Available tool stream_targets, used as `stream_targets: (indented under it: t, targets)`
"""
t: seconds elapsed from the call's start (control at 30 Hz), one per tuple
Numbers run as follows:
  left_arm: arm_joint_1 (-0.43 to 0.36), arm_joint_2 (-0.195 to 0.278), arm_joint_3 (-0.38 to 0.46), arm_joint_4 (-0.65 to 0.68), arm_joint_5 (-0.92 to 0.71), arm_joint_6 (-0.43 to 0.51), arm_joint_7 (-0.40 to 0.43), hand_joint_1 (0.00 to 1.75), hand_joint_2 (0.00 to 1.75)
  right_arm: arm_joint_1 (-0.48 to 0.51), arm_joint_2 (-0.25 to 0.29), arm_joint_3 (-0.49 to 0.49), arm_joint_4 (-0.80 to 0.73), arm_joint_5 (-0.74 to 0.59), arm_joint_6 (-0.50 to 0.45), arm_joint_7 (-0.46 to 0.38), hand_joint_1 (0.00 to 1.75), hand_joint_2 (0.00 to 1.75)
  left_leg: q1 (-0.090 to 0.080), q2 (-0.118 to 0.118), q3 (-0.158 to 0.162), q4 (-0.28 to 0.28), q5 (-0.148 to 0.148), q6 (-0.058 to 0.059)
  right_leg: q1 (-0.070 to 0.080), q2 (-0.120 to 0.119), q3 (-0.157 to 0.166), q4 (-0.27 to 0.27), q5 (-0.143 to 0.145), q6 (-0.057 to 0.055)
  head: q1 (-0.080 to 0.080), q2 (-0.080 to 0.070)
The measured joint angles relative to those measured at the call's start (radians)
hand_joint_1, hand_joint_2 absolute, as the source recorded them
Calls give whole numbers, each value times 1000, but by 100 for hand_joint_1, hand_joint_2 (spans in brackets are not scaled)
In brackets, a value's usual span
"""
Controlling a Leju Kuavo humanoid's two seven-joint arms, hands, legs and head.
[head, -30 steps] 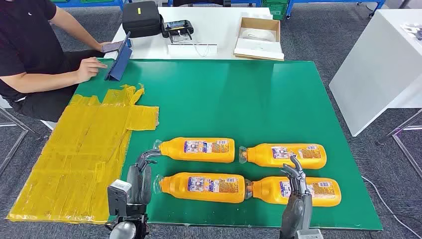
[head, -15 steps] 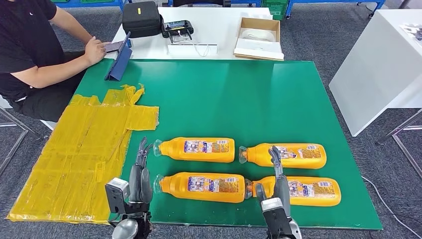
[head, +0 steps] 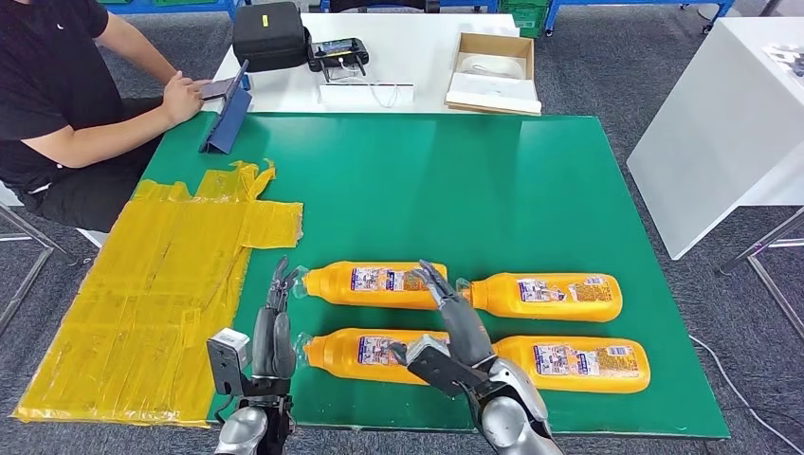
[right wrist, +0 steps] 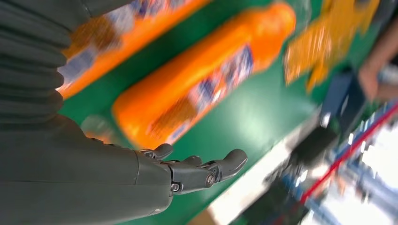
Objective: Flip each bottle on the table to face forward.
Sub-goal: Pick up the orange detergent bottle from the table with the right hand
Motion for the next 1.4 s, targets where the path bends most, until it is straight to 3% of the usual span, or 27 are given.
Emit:
stream_targets:
  t: [0.43, 0.6, 0.87, 1.1, 1.27, 1.4]
  targets:
    - [-10, 0, 11, 27, 14, 13, 0, 0, 0, -92, -39, 187, 89, -76, 97, 24, 0, 175, 0, 0, -1, 0, 0, 0, 0, 0, -1, 0, 0, 0, 0, 0]
    - [-12, 0, 18, 35, 23, 21, 0, 0, 0, -158, -75, 291, 111, -91, 124, 98, 0, 175, 0, 0, -1, 0, 0, 0, 0, 0, 0, 0, 0, 0, 0, 0]
    - [-10, 1, 48, 35, 27, 6, 0, 0, 0, -301, -150, 423, 136, -128, 229, 215, 0, 175, 0, 0, -1, 1, 0, 0, 0, 0, 0, 0, 1, 1, 0, 0]
    - [-6, 1, 76, 35, 18, -11, -1, 0, 0, -495, -204, 540, 124, -227, 354, 338, 0, 175, 0, 0, -1, 1, 1, 1, 0, 0, 0, 0, 1, 1, 0, 0]
    - [-6, 1, 87, 35, 14, -16, -1, 0, 0, -598, -217, 594, 89, -321, 419, 374, 0, 175, 0, 0, -1, 1, 1, 1, 0, 0, 0, 1, 1, 1, 0, 0]
    - [-6, 1, 90, 35, 16, -14, -1, 0, 0, -634, -234, 631, 45, -389, 404, 384, 0, 175, 0, -1, -1, 1, 1, 1, 0, 0, 0, 1, 1, 1, 0, 0]
